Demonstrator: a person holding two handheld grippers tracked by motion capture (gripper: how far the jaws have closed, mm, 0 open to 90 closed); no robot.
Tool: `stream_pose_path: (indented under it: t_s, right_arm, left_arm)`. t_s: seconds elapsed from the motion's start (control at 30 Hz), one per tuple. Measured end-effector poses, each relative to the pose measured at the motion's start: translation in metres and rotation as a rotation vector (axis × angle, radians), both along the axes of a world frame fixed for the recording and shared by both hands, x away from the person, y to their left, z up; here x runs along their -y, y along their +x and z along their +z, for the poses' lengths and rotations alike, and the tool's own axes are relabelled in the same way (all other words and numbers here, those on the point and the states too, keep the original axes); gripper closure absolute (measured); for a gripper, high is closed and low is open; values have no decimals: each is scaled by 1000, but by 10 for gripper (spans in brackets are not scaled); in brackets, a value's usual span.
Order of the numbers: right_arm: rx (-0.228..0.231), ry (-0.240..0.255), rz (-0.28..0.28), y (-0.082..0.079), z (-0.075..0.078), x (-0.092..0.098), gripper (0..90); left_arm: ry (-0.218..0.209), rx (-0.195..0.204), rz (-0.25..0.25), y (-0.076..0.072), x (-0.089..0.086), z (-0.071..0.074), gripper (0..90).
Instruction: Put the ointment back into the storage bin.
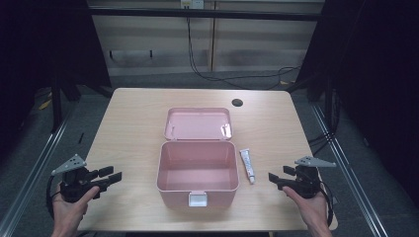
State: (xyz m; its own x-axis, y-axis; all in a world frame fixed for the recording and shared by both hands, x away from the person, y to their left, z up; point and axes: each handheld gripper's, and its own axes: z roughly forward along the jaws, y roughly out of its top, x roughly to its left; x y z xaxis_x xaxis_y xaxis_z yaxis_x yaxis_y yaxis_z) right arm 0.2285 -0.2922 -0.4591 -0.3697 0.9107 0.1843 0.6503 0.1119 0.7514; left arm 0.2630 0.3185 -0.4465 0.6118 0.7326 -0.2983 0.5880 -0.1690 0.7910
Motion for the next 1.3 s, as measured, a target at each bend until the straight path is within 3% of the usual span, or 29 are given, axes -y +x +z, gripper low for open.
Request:
stream_pose_path:
  t_s: [0.13, 0.2, 0.3, 0.37, 0.5, 0.53, 0.7, 0.77, 0.83, 0.87, 0.93, 0.97, 1.0, 1.1, 1.3]
  right_arm:
    - [-8, 13, -6, 0, 3, 2, 292]
    - [-29, 15, -19, -2, 5, 4, 292]
    - [-85, -23, -5, -1, 4, 1, 304]
    - [-126, -17, 16, 0, 3, -1, 313]
    - [-151, -2, 17, 2, 4, -3, 310]
    - [-148, 18, 20, 3, 5, -2, 313]
    - [-164, 6, 42, 1, 7, -5, 311]
    - [-172, 32, 53, 2, 9, -6, 315]
    - [-182, 26, 59, 4, 11, -7, 317]
    - [-193, -27, 39, 5, 14, -9, 325]
    - [-195, -40, 42, 6, 15, -11, 325]
    - [-209, 19, 50, 9, 15, -11, 332]
    - [-219, 27, 54, 11, 16, -12, 332]
    - [-236, 5, 63, 17, 18, -13, 349]
    - [-285, 37, 71, 27, 21, -12, 391]
  left_arm:
    - [31, -27, -40, 1, 5, 0, 373]
    - [37, -20, -38, 1, 5, 0, 368]
    - [19, -17, -56, 0, 2, 1, 294]
    - [14, -15, -66, 0, 1, 0, 292]
    - [5, -17, -85, 1, 1, 0, 240]
    - [-2, -21, -93, 1, 1, 0, 236]
    - [-14, -17, -100, 0, 0, 1, 224]
    - [-13, -16, -106, 0, 0, 1, 225]
    - [-8, -19, -109, 0, 1, 1, 233]
    - [-5, -19, -112, 0, 1, 1, 236]
    - [-6, -22, -113, 0, 2, 1, 237]
    - [-1, -22, -111, -1, 2, 1, 243]
    - [2, -22, -114, -1, 2, 1, 245]
    - [14, -22, -114, 0, 4, 1, 250]
    - [17, -26, -110, -1, 4, 2, 255]
